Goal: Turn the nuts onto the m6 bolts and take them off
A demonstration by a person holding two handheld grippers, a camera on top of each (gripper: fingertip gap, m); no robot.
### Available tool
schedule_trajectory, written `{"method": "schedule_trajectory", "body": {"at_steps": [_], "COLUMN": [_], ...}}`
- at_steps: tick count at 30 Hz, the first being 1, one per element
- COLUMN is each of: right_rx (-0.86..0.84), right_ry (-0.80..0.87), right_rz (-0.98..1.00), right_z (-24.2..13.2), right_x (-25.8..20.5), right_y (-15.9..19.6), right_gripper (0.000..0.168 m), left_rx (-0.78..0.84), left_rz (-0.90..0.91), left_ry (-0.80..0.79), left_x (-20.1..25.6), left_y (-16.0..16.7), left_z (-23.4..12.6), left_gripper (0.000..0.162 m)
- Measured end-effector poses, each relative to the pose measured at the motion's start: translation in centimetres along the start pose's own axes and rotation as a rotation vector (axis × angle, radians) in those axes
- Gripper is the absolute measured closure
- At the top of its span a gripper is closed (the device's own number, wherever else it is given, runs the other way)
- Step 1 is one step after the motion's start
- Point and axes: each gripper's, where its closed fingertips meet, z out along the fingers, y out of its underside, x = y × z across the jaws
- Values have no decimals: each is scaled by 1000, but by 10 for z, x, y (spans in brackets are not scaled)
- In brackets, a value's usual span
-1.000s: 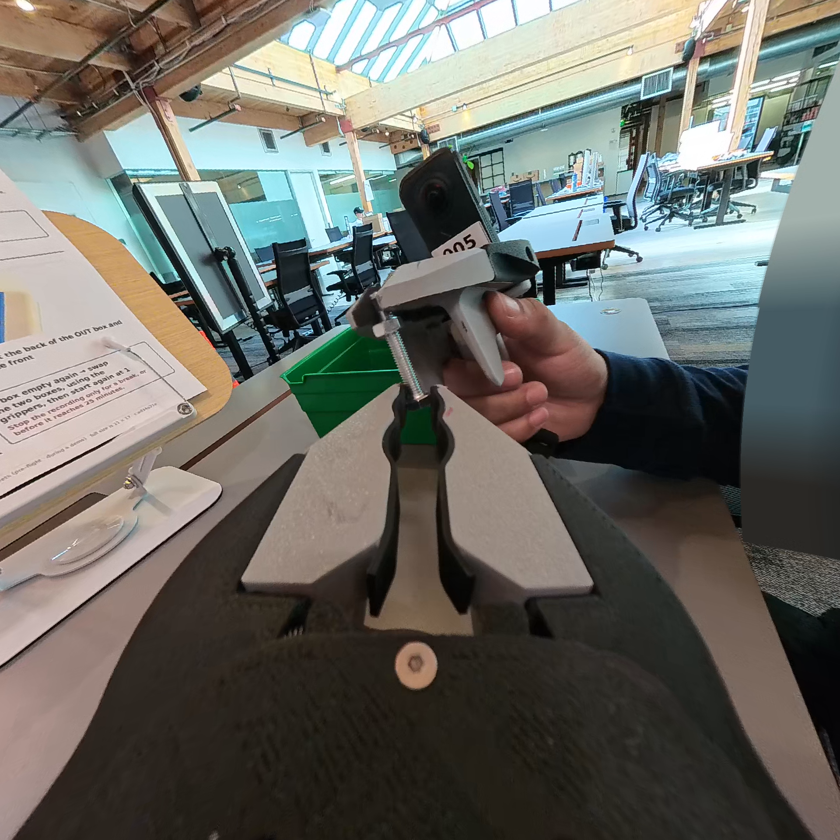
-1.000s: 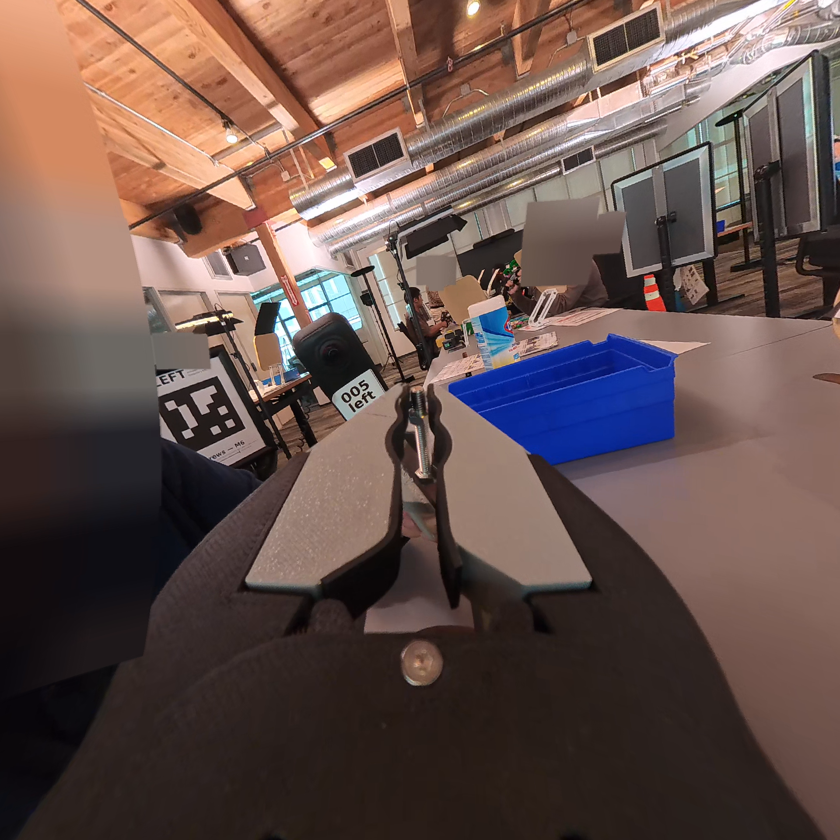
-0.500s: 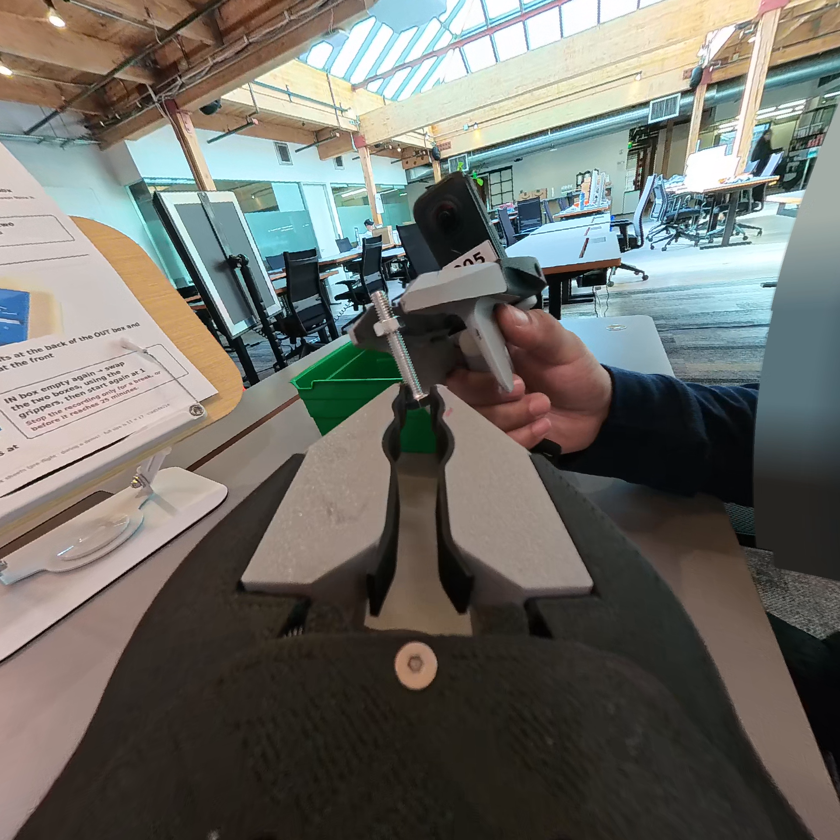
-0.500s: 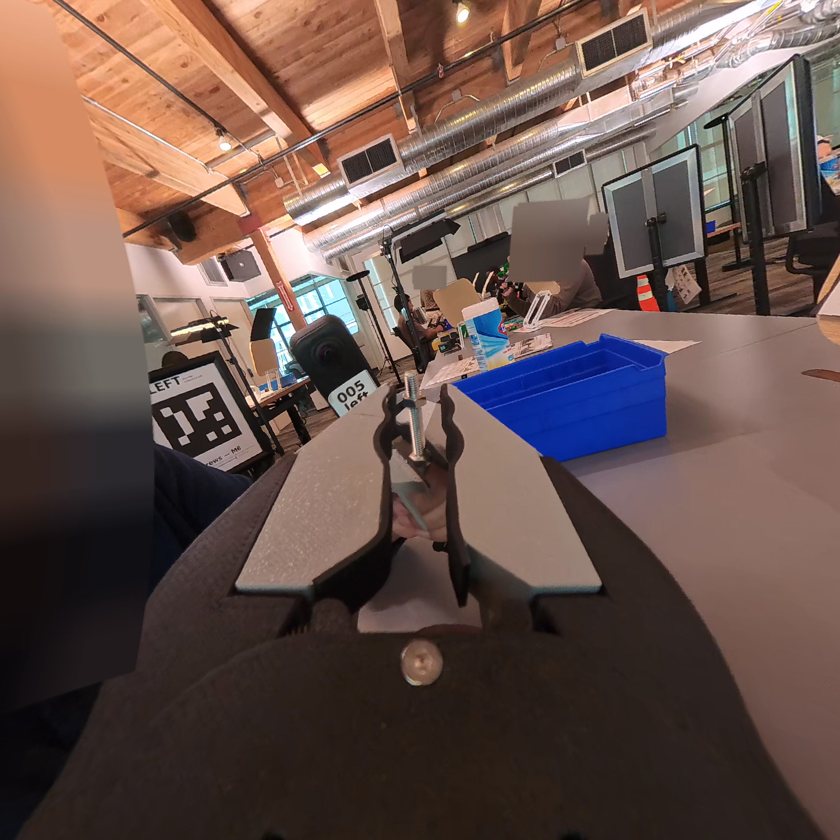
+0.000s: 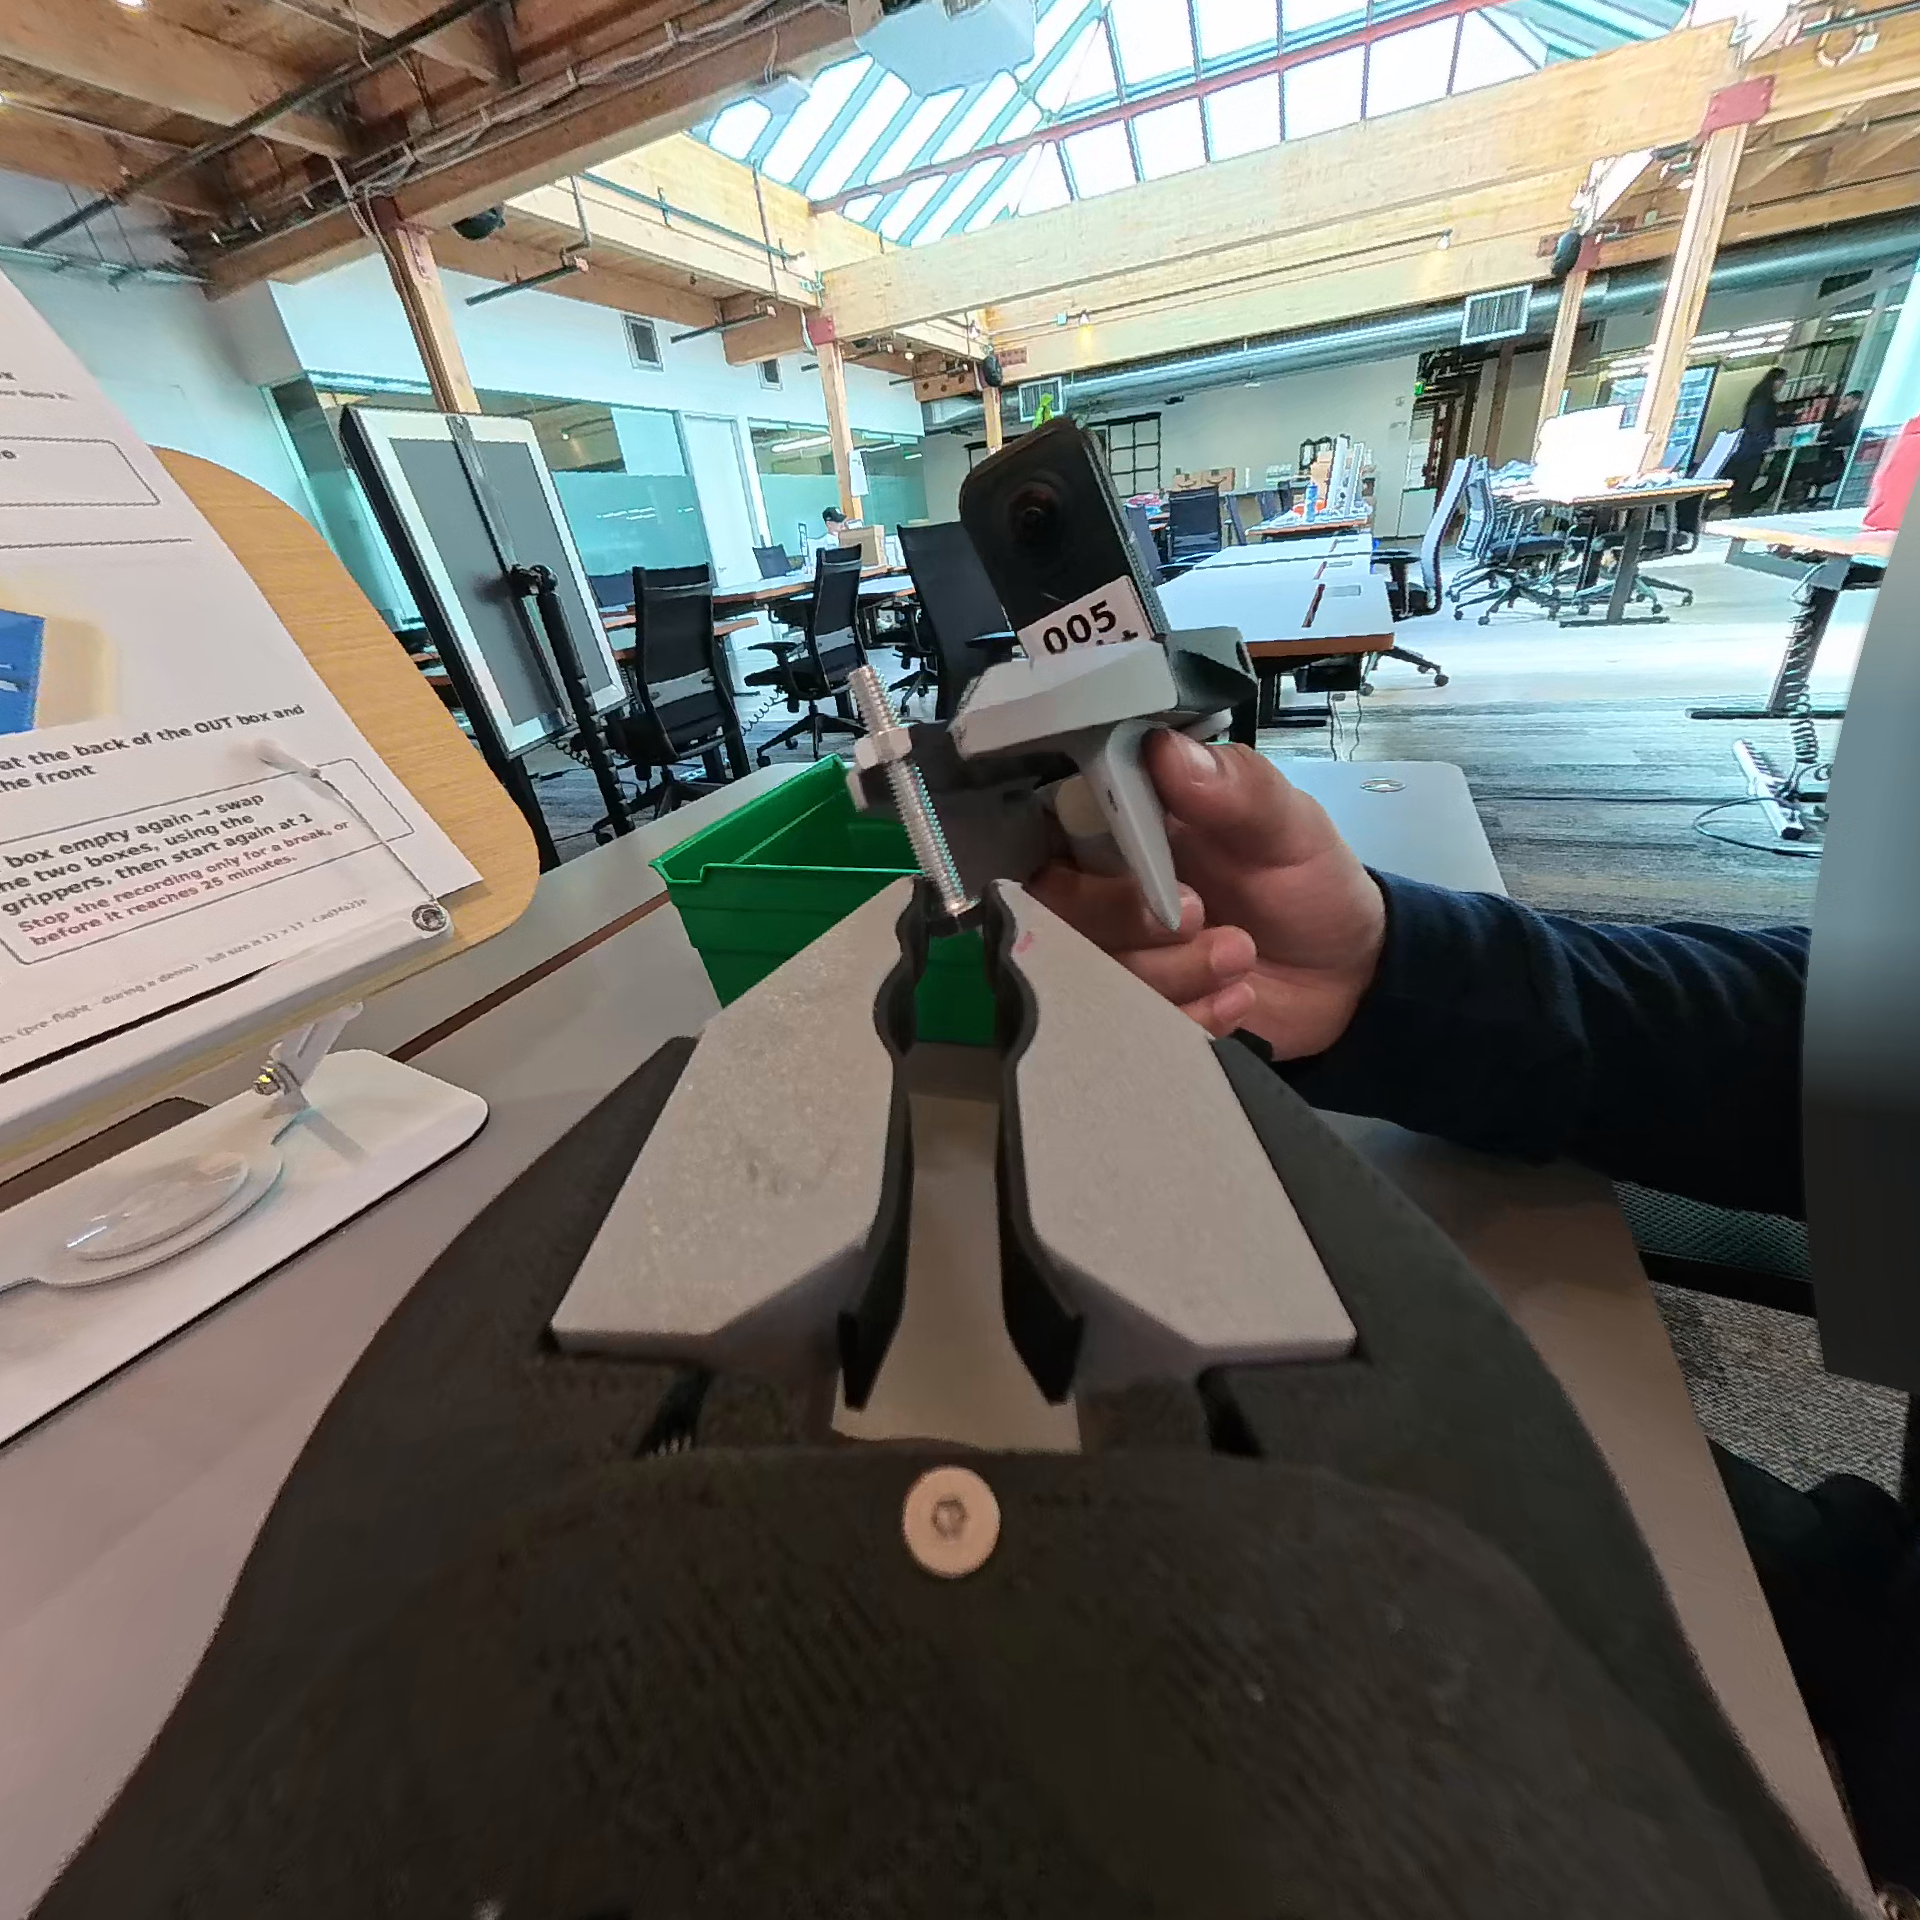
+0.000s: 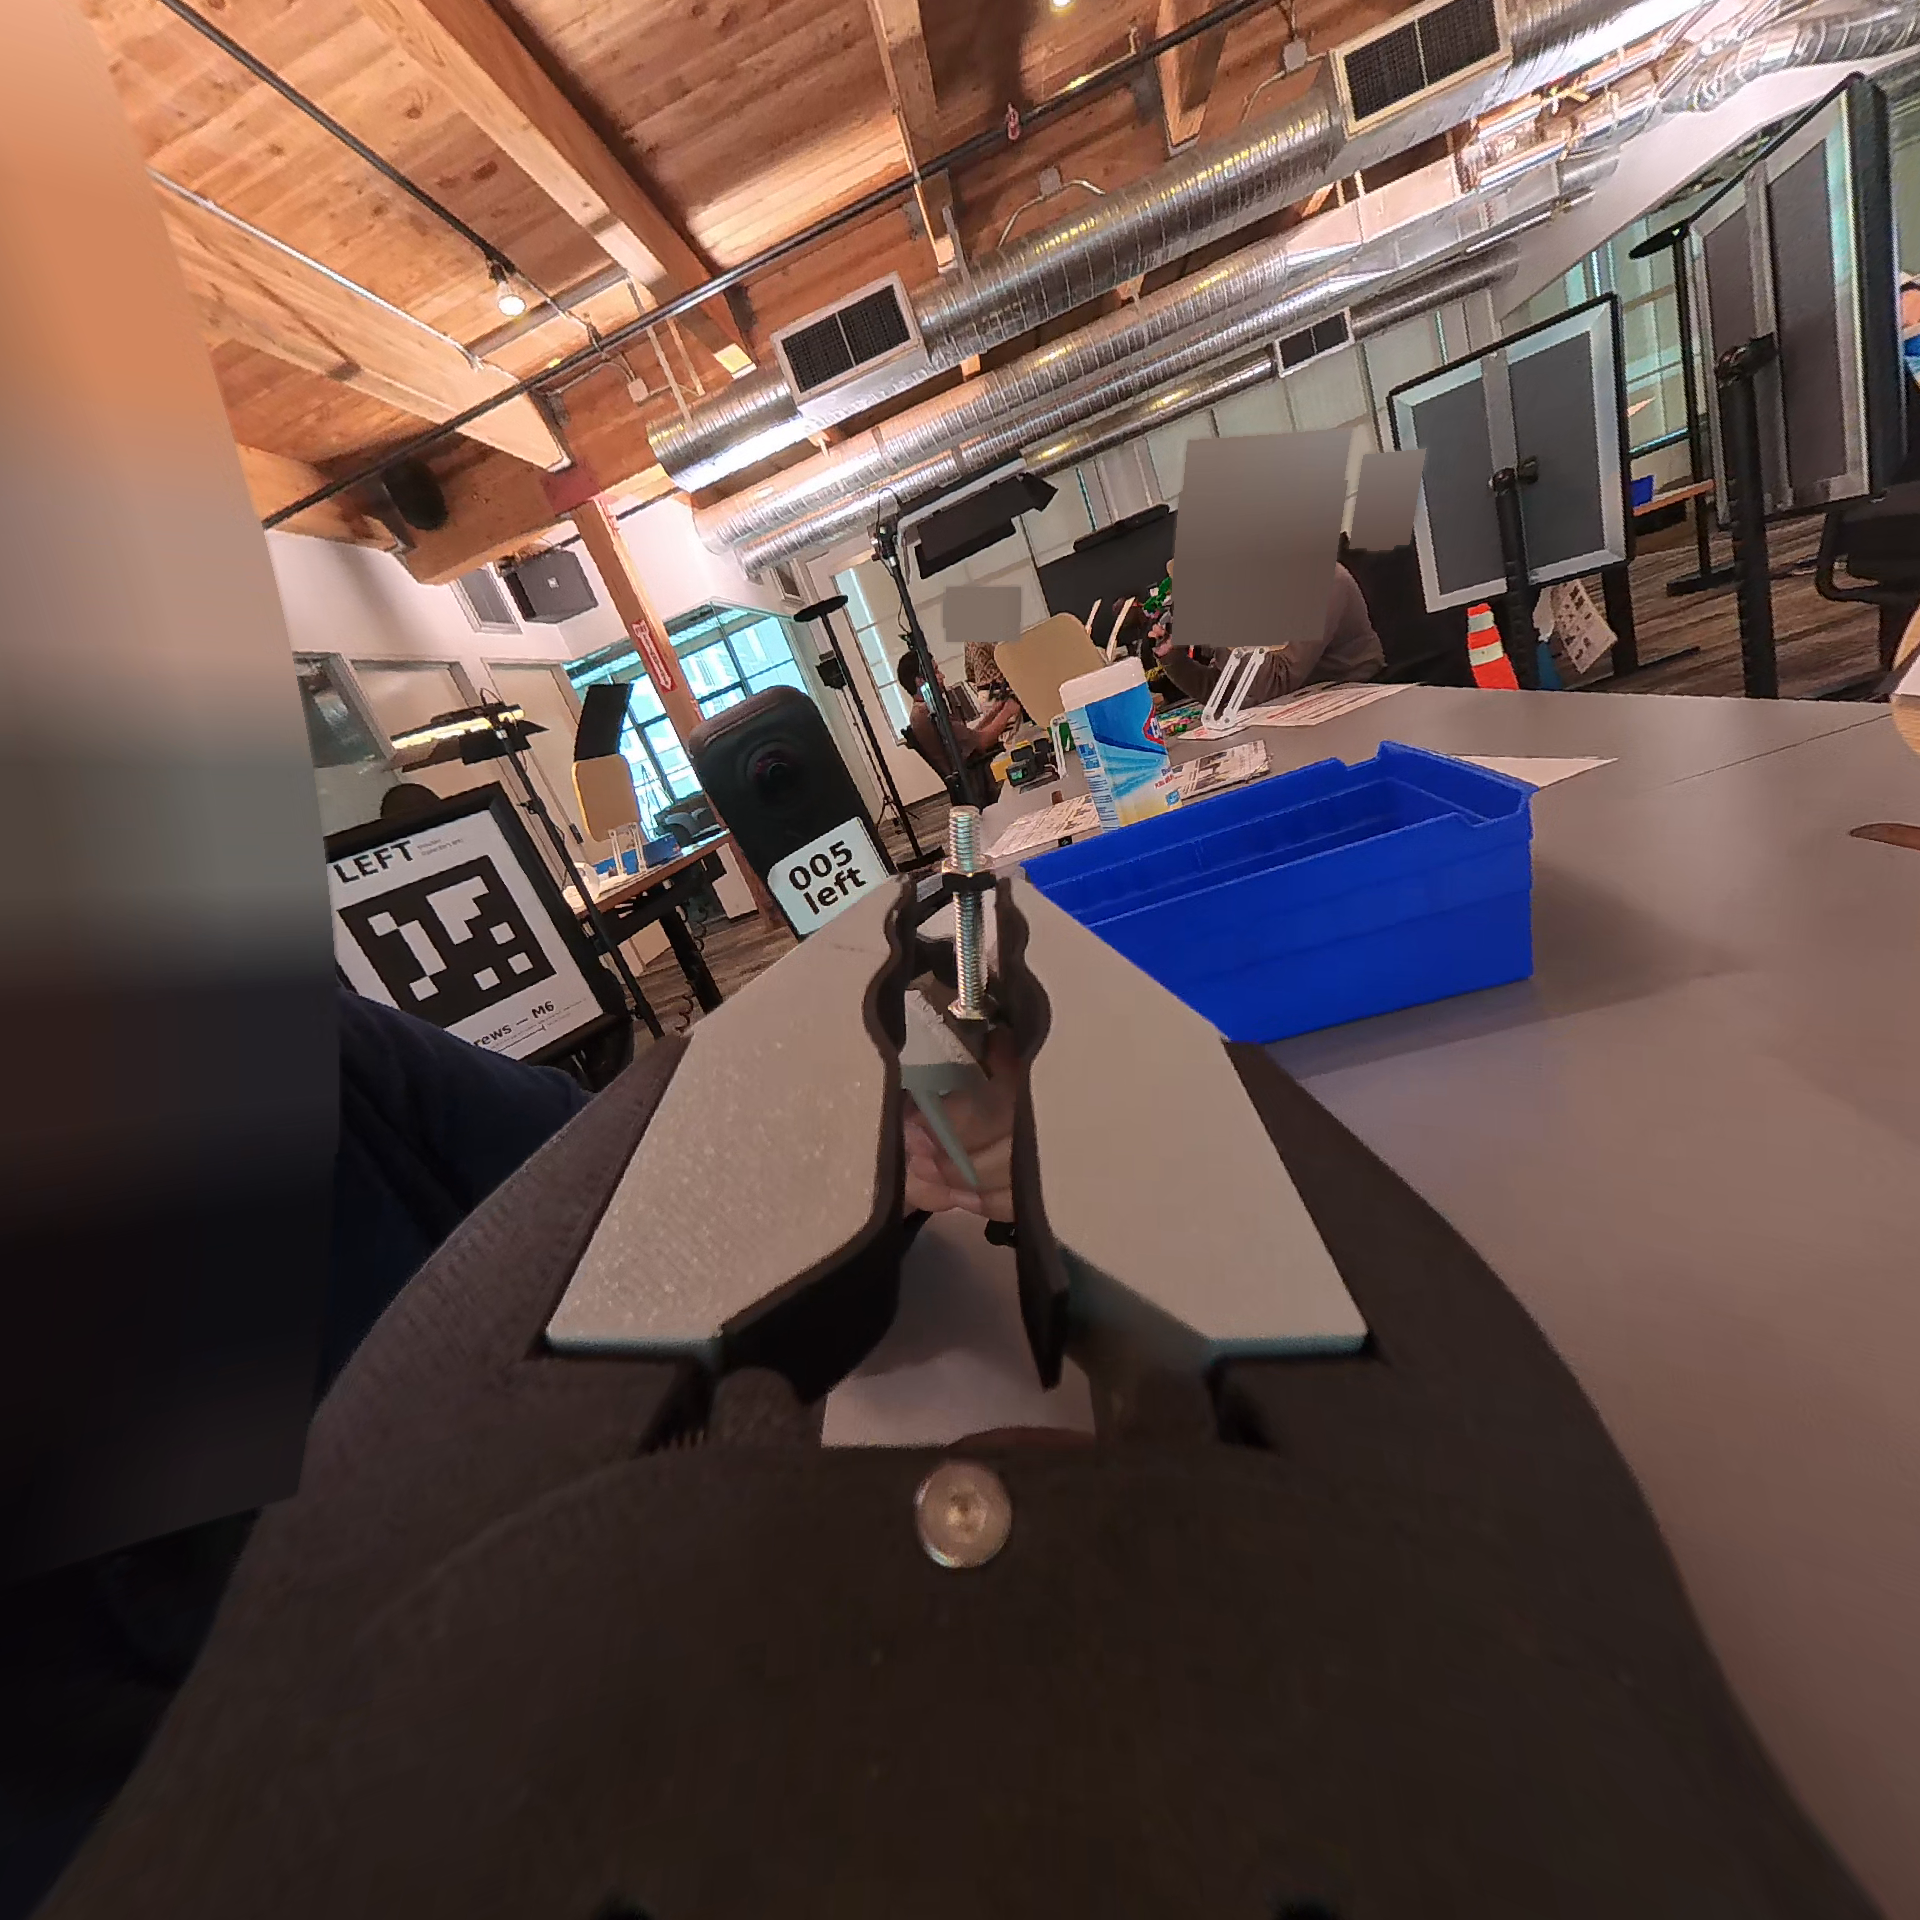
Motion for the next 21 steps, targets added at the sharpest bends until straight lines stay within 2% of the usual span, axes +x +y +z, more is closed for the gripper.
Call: {"method": "schedule_trajectory", "body": {"at_steps": [9, 21], "right_rx": [-16, -28], "right_ry": [19, 51], "right_rz": [-14, -64], "right_z": [1, 2], "right_x": [2, 1], "right_y": [3, 3], "right_gripper": [166, 167], "left_rx": [5, 19], "left_rz": [-28, -42], "left_ry": [18, 27], "left_x": [1, 1], "left_y": [0, -2], "left_z": [0, -2], "left_gripper": [154, 154]}}
